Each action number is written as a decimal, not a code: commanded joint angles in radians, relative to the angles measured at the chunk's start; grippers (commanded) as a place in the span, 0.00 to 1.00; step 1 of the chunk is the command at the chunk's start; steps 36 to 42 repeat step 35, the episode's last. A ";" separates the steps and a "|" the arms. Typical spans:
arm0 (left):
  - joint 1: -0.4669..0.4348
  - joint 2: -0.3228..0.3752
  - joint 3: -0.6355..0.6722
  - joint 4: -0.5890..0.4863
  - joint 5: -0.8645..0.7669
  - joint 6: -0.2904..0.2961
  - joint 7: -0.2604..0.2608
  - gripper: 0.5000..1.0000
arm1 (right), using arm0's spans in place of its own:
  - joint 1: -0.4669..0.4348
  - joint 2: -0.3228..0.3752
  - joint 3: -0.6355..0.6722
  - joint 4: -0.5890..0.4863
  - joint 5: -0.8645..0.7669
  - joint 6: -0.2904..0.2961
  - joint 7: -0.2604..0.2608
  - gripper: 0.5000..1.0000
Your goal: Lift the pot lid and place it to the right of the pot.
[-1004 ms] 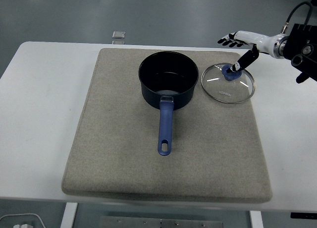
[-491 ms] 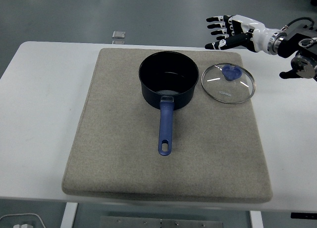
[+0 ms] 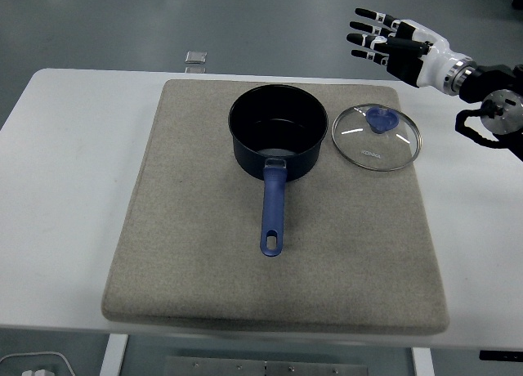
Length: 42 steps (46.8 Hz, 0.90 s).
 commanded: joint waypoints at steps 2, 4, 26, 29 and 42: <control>0.000 0.000 0.000 0.000 0.000 0.000 0.000 1.00 | -0.012 0.012 0.010 -0.007 0.045 -0.003 0.000 0.83; 0.000 0.000 0.000 0.000 0.000 0.000 0.000 1.00 | -0.018 0.015 0.010 -0.009 0.071 -0.006 0.000 0.83; 0.000 0.000 0.000 0.000 0.000 0.000 0.000 1.00 | -0.035 0.021 0.008 -0.026 0.131 -0.010 0.019 0.84; 0.000 0.000 0.000 0.000 0.000 0.000 0.000 1.00 | -0.035 0.020 0.008 -0.026 0.133 -0.007 0.019 0.84; 0.000 0.000 0.000 0.000 0.000 0.000 0.000 1.00 | -0.038 0.021 0.010 -0.026 0.136 -0.013 0.029 0.84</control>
